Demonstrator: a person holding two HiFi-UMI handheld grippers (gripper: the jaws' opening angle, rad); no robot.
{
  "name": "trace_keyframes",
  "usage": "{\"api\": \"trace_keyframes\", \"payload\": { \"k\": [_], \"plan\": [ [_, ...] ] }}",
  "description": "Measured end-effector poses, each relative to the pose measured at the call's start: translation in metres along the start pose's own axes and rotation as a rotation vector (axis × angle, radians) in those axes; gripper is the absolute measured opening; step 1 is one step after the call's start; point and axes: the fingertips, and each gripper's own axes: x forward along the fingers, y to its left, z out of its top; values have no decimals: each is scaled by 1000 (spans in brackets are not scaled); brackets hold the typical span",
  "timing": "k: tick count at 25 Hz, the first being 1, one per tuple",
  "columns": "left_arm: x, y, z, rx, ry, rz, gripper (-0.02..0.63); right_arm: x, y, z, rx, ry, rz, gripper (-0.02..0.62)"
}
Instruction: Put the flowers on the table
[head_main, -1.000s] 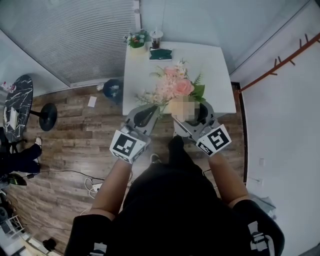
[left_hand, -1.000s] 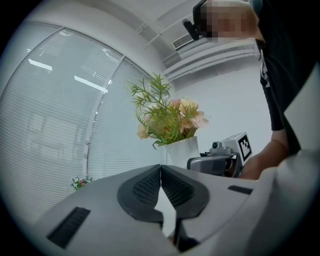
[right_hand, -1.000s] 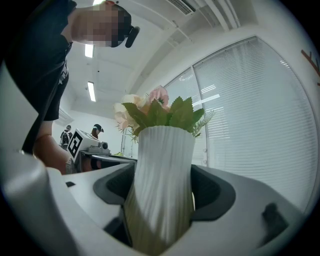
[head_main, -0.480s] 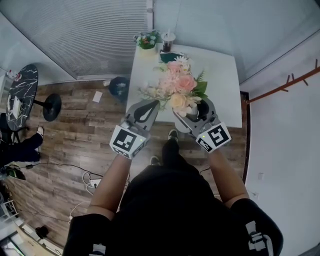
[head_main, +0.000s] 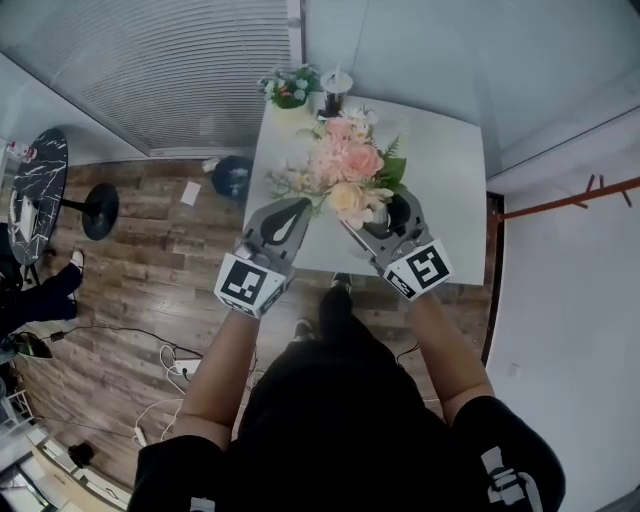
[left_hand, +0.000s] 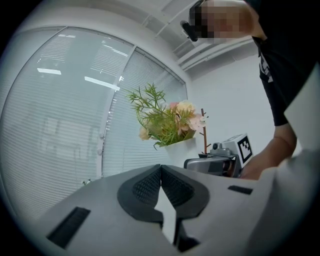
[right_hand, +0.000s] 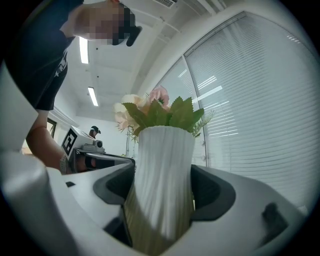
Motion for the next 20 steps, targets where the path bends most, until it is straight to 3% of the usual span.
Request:
{"api": "trace_keyframes", "payload": {
  "k": [20],
  "plan": [
    [105, 100, -100, -56, 51, 105, 14, 101, -120, -128, 54, 14, -40, 362]
  ]
}}
